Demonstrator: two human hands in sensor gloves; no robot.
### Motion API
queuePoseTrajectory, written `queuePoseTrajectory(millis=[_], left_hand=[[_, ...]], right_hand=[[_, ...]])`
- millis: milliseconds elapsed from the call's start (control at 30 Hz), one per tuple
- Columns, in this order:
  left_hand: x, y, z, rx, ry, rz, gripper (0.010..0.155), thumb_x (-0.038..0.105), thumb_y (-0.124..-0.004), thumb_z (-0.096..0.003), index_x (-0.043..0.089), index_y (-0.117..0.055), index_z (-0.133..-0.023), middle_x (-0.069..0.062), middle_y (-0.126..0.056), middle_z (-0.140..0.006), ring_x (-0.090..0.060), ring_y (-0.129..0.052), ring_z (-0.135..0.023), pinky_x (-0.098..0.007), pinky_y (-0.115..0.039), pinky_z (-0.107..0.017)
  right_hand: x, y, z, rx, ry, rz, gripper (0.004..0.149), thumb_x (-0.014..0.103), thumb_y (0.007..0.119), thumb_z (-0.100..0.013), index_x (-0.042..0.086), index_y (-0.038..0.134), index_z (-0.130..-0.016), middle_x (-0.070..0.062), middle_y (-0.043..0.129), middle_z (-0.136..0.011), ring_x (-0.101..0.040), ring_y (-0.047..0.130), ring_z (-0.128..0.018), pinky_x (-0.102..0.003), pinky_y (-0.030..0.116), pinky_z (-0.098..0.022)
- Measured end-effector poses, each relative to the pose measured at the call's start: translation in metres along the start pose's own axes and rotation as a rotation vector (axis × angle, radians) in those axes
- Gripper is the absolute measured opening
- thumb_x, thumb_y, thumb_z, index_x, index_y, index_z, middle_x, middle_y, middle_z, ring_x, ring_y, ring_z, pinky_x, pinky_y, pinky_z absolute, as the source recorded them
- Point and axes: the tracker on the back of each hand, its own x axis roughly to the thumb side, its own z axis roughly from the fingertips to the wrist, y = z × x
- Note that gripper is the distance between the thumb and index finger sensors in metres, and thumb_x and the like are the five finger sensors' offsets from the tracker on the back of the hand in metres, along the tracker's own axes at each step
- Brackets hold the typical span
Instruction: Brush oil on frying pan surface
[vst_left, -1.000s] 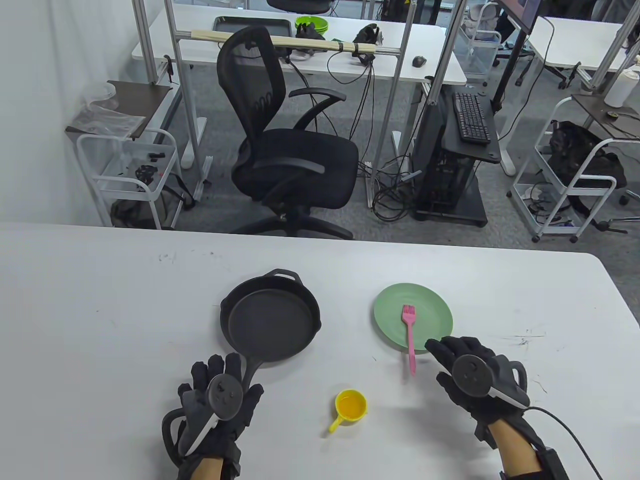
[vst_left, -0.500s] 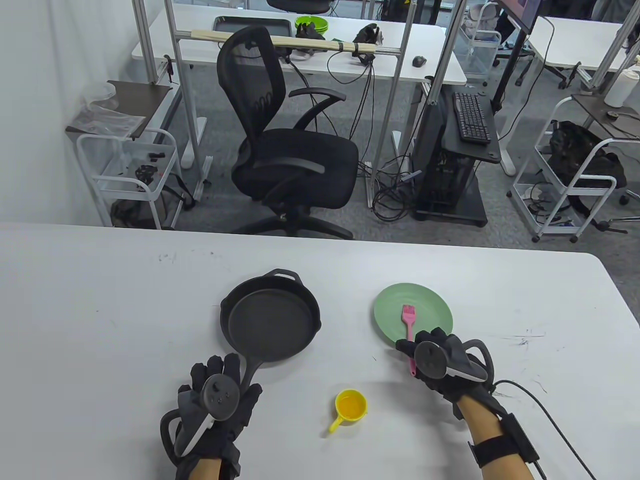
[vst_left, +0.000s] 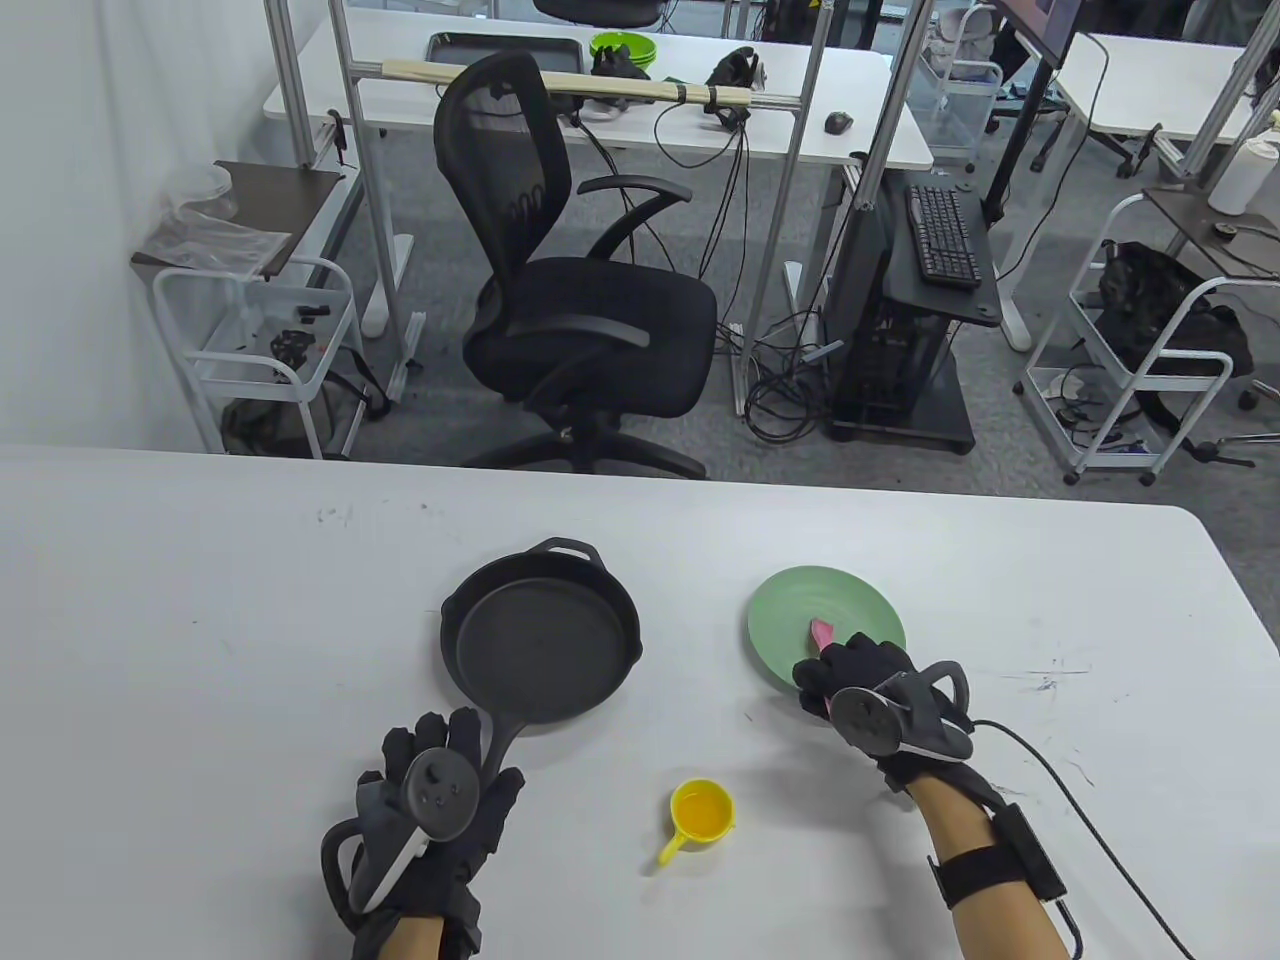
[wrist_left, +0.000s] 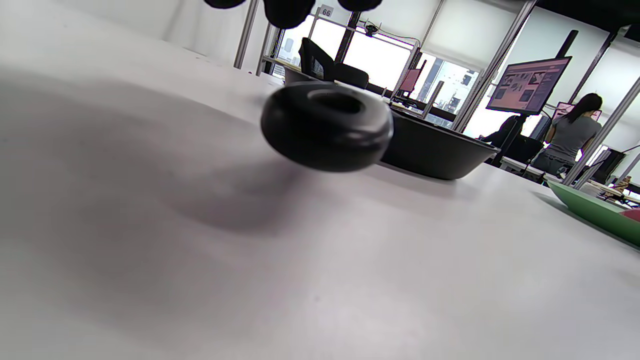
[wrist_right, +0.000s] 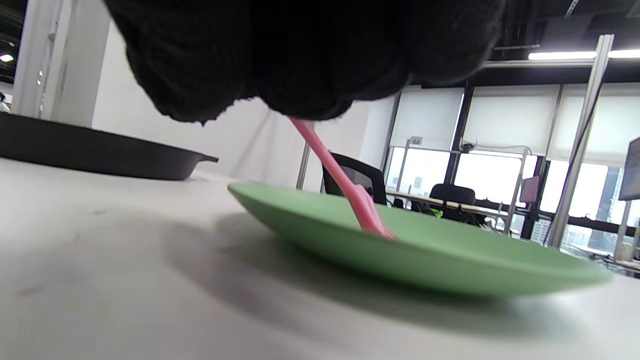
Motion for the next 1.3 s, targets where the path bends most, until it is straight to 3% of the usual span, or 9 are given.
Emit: queuePoseTrajectory(millis=[200, 333, 600, 867, 933, 1167, 1300], left_hand=[[0.000, -0.002, -0.001, 0.000, -0.003, -0.008, 0.083, 0.068, -0.056, -0.0518, 0.029, -0.033, -0.121, -0.011, -0.036, -0.131, -0.047, -0.032, -0.118, -0.071, -0.035, -0.078], [0.002, -0.004, -0.001, 0.001, -0.009, -0.021, 0.083, 0.068, -0.056, -0.0518, 0.029, -0.034, -0.121, -0.012, -0.037, -0.130, -0.047, -0.034, -0.118, -0.071, -0.036, -0.077], [0.013, 0.005, -0.003, 0.018, -0.019, -0.018, 0.083, 0.069, -0.057, -0.0526, 0.030, -0.034, -0.122, -0.011, -0.039, -0.131, -0.047, -0.035, -0.119, -0.071, -0.037, -0.078], [0.031, 0.022, -0.018, 0.038, 0.044, -0.091, 0.087, 0.069, -0.064, -0.0519, 0.022, -0.040, -0.121, -0.012, -0.050, -0.127, -0.047, -0.048, -0.116, -0.069, -0.046, -0.076], [0.036, 0.023, -0.024, 0.051, 0.067, -0.122, 0.087, 0.069, -0.065, -0.0517, 0.021, -0.043, -0.120, -0.012, -0.053, -0.126, -0.047, -0.052, -0.115, -0.068, -0.049, -0.076], [0.045, 0.001, -0.046, -0.107, 0.203, -0.217, 0.088, 0.067, -0.067, -0.0519, 0.017, -0.041, -0.120, -0.016, -0.053, -0.124, -0.048, -0.055, -0.112, -0.067, -0.052, -0.075], [0.048, -0.012, -0.050, -0.117, 0.254, -0.237, 0.088, 0.066, -0.069, -0.0520, 0.013, -0.045, -0.118, -0.020, -0.058, -0.120, -0.049, -0.061, -0.108, -0.065, -0.053, -0.075]], right_hand=[[-0.007, -0.032, 0.007, -0.109, 0.023, -0.094, 0.039, 0.049, 0.069, -0.055, 0.037, 0.063, -0.092, -0.002, 0.090, -0.069, -0.019, 0.086, -0.058, -0.036, 0.079, -0.046], [-0.008, -0.051, 0.019, -0.193, 0.020, -0.165, 0.040, 0.049, 0.069, -0.056, 0.032, 0.069, -0.092, -0.002, 0.096, -0.062, -0.018, 0.091, -0.051, -0.035, 0.083, -0.040], [-0.012, -0.078, 0.069, -0.401, 0.154, -0.590, 0.040, 0.050, 0.068, -0.057, 0.027, 0.076, -0.090, -0.007, 0.100, -0.060, -0.021, 0.094, -0.047, -0.036, 0.084, -0.036], [-0.022, -0.064, 0.117, -0.579, 0.319, -1.074, 0.040, 0.050, 0.068, -0.058, 0.025, 0.077, -0.089, -0.007, 0.101, -0.057, -0.020, 0.094, -0.043, -0.034, 0.084, -0.032], [-0.028, -0.058, 0.124, -0.569, 0.338, -1.139, 0.040, 0.051, 0.070, -0.058, 0.024, 0.078, -0.088, -0.007, 0.101, -0.056, -0.020, 0.094, -0.042, -0.034, 0.084, -0.031], [-0.043, -0.052, 0.139, -0.596, 0.398, -1.227, 0.038, 0.051, 0.073, -0.057, 0.027, 0.078, -0.086, -0.006, 0.100, -0.055, -0.019, 0.093, -0.042, -0.034, 0.083, -0.032], [-0.049, -0.049, 0.140, -0.601, 0.423, -1.262, 0.038, 0.052, 0.071, -0.058, 0.027, 0.078, -0.085, -0.005, 0.099, -0.054, -0.018, 0.092, -0.042, -0.033, 0.083, -0.032]])
